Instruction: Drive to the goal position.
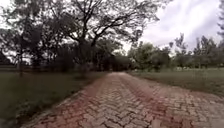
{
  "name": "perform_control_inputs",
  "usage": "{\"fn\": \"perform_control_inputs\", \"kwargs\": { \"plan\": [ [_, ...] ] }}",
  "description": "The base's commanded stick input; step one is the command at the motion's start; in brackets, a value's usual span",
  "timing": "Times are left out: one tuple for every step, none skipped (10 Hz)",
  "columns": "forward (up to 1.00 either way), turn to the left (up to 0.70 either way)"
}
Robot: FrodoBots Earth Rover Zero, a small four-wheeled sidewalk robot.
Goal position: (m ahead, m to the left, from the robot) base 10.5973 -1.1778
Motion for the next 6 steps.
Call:
{"fn": "perform_control_inputs", "kwargs": {
  "plan": [
    [0.70, 0.01],
    [0.70, 0.01],
    [0.70, 0.01],
    [0.70, -0.17],
    [0.70, -0.34],
    [0.70, -0.34]
  ]
}}
